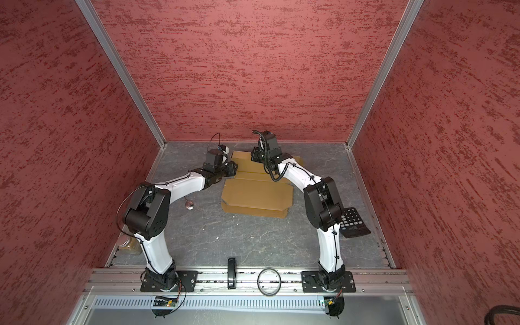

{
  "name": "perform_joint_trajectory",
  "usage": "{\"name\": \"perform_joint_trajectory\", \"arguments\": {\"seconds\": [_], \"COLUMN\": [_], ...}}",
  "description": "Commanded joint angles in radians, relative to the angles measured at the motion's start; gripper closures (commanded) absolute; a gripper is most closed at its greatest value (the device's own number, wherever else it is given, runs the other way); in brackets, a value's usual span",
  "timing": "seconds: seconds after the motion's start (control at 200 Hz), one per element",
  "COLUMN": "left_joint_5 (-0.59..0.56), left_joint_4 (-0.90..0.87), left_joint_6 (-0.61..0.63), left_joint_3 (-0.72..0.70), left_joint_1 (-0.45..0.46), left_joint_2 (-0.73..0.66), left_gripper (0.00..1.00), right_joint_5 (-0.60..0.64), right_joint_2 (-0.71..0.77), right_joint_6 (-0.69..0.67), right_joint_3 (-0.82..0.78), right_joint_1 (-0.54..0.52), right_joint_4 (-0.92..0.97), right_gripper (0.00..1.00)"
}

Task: Assemble paper box
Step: First fold the bottom flaps of a flat cardboard box at the center of the table.

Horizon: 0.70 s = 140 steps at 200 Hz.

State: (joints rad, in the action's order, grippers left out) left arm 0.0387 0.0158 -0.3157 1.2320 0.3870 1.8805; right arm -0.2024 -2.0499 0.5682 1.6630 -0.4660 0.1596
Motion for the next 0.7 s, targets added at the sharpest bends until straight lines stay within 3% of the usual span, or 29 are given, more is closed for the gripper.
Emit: {"name": "perform_joint_trajectory", "arguments": {"seconds": [0.0, 0.696], "left_joint_5": [-0.048, -0.124], "left_joint_4": [0.016, 0.044], "left_joint_6": [0.022, 0.02], "left_joint_3": [0.032, 0.052], "left_joint_1": [0.004, 0.023], "left_joint_2": [0.022, 0.052], "left_gripper": [0.62, 0.79], "right_joint_5": [0.017, 0.015], "right_joint_2": [-0.019, -0.023], "right_joint_6": [-0.004, -0.004], "right_joint_3": [0.014, 0.031], "right_joint_1": [-0.01, -0.01], "right_joint_4": [0.057, 0.072], "right_gripper": [0.84, 0.84]}}
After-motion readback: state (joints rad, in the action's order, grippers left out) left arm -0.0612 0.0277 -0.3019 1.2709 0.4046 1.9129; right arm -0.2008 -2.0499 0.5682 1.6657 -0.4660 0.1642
